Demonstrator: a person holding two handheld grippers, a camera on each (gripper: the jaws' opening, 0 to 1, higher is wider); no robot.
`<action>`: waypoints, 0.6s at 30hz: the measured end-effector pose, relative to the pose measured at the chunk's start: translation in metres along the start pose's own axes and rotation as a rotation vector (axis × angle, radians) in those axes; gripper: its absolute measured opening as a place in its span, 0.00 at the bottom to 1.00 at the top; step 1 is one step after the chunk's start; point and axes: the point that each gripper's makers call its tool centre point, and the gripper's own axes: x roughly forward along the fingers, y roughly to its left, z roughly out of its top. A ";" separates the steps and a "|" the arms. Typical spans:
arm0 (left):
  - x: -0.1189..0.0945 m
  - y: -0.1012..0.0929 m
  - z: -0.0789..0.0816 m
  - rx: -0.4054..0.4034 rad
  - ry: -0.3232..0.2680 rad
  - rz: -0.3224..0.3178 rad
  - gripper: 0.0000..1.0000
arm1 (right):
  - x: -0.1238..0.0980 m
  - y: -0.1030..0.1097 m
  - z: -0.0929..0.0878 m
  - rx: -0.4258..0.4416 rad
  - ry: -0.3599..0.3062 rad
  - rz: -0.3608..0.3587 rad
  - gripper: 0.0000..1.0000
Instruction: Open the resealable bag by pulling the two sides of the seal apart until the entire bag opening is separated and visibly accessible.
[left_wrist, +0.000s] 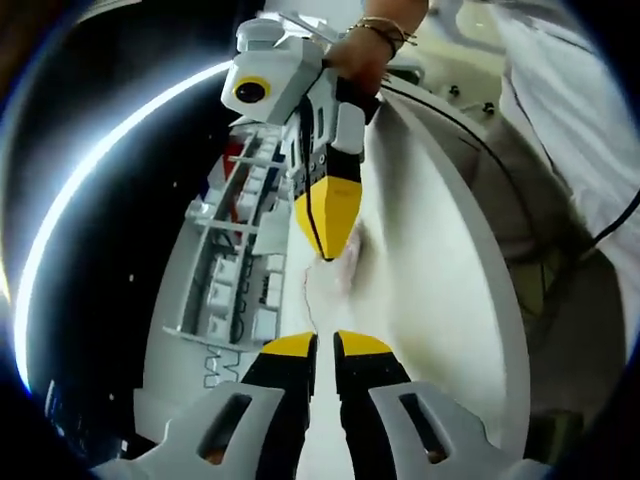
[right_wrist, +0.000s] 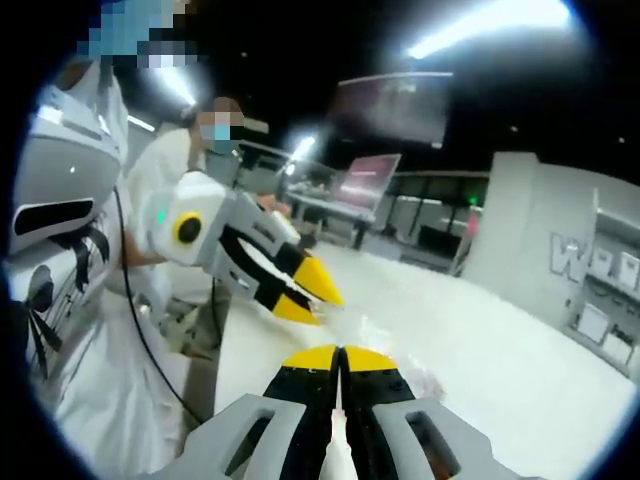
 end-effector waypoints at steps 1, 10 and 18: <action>0.000 0.000 0.000 0.005 0.002 0.000 0.07 | 0.000 0.000 0.000 0.000 0.001 0.000 0.00; -0.002 0.004 0.001 0.034 0.004 0.016 0.01 | -0.002 0.002 -0.002 0.003 0.008 0.002 0.00; -0.003 0.006 -0.001 0.051 0.010 0.016 0.01 | -0.001 0.004 -0.003 0.055 0.020 0.013 0.00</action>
